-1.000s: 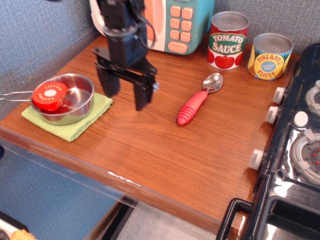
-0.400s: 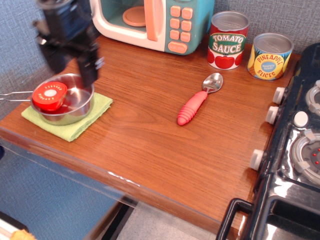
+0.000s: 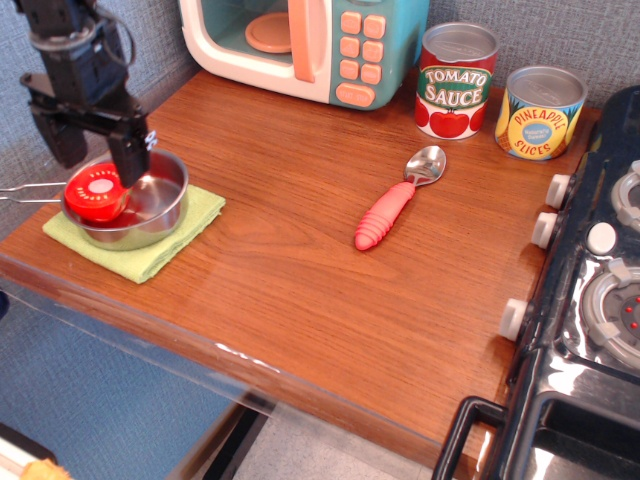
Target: Remove the tomato from the silver pot and place it next to the red spoon, in front of the microwave.
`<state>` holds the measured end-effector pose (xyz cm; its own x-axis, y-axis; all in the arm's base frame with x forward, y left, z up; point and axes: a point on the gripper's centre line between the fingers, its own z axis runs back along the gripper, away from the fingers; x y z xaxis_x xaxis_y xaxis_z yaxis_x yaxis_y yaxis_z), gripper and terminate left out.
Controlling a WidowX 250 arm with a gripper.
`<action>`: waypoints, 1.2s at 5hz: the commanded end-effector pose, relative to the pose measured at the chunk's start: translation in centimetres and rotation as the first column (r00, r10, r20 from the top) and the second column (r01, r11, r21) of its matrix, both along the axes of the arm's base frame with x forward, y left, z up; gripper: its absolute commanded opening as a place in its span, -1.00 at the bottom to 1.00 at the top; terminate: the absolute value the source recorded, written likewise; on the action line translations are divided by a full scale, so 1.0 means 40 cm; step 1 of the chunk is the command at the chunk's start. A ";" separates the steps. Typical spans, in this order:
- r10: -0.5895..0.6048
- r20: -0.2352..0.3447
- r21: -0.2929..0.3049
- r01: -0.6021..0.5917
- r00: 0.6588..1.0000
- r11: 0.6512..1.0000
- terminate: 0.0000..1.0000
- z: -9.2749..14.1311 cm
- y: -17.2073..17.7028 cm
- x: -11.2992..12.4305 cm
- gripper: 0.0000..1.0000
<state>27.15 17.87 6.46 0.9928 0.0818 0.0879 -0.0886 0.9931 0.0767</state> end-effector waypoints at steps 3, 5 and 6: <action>-0.032 0.043 0.036 0.030 0.999 0.999 -1.00 -0.005 -0.048 0.044 1.00; -0.022 -0.024 0.048 0.023 0.999 0.999 -1.00 -0.063 -0.060 0.060 1.00; 0.026 -0.058 0.051 -0.023 0.998 0.998 -1.00 -0.078 -0.030 0.049 1.00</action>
<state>29.22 16.21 2.24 0.9951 0.0984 0.0041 -0.0982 0.9884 0.1160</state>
